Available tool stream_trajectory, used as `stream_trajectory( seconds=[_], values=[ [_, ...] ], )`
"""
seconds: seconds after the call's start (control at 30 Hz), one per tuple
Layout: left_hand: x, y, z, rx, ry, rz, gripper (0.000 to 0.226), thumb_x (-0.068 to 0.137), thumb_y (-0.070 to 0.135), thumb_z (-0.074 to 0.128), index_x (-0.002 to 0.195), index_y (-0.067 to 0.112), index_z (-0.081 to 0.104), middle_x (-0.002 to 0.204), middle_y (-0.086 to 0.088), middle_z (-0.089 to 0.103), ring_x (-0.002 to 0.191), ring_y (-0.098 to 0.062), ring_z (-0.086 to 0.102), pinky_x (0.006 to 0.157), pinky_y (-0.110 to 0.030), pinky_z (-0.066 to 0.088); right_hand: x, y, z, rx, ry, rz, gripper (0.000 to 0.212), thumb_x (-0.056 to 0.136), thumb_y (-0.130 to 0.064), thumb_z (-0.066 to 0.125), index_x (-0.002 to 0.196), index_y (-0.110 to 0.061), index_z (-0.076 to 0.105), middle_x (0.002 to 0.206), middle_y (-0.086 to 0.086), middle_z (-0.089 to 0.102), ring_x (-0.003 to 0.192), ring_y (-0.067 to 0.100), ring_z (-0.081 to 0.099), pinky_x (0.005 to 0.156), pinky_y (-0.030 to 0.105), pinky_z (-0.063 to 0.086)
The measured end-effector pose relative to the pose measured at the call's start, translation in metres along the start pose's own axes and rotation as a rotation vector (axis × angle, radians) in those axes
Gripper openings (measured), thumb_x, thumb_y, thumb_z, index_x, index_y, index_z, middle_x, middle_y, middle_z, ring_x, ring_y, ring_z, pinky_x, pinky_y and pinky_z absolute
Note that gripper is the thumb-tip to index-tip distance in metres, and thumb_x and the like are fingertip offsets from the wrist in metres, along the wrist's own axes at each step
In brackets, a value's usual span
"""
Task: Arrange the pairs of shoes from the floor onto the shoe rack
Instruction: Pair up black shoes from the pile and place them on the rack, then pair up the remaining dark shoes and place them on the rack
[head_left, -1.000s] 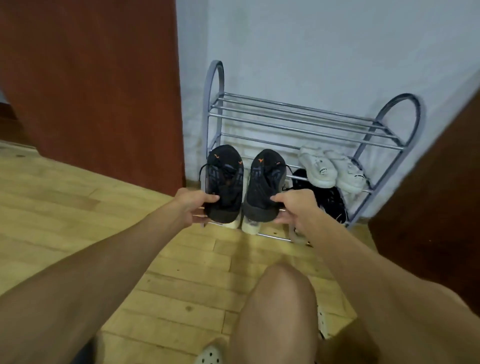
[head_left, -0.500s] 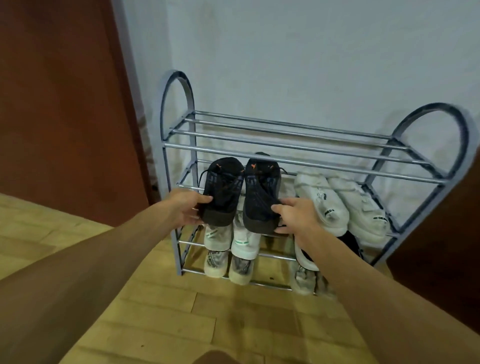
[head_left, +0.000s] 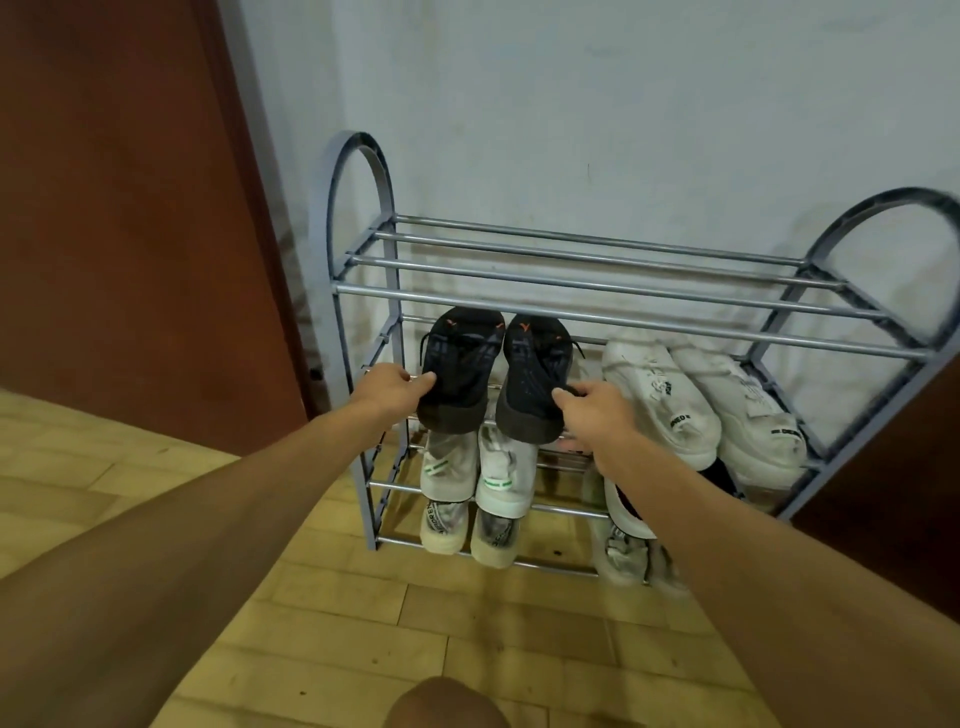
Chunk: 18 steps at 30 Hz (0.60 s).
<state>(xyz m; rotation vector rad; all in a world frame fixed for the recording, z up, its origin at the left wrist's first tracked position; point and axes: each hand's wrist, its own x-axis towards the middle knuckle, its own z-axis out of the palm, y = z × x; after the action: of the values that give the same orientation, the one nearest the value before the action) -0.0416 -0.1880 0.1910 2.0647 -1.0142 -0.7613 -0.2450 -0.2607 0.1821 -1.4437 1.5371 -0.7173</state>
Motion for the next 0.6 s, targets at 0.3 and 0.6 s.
stream_trajectory(
  seconds=[0.3,0.6],
  values=[
    [-0.097,-0.040,-0.065,-0.237,-0.127,0.000,0.015,0.093,0.027,0.056,0.096,0.013,0.061,0.102,-0.010,0.062,0.087,-0.021,0.058,0.077,-0.031,0.051,-0.083,-0.019,0.020,-0.195,0.048,-0.040,0.039,0.078,-0.016,0.058,0.112,0.003,0.057,0.130,0.023,0.052,0.103,0.039,0.059,0.065,0.040,0.057],
    [-0.216,-0.175,-0.135,-0.209,-0.069,-0.146,0.030,0.092,0.030,0.058,0.111,0.008,0.065,0.109,-0.009,0.066,0.092,-0.020,0.063,0.081,-0.033,0.051,-0.238,-0.010,0.125,-0.317,-0.467,-0.022,0.026,0.089,-0.014,0.063,0.113,-0.003,0.064,0.104,0.009,0.059,0.091,0.024,0.060,0.083,0.039,0.059]
  ],
)
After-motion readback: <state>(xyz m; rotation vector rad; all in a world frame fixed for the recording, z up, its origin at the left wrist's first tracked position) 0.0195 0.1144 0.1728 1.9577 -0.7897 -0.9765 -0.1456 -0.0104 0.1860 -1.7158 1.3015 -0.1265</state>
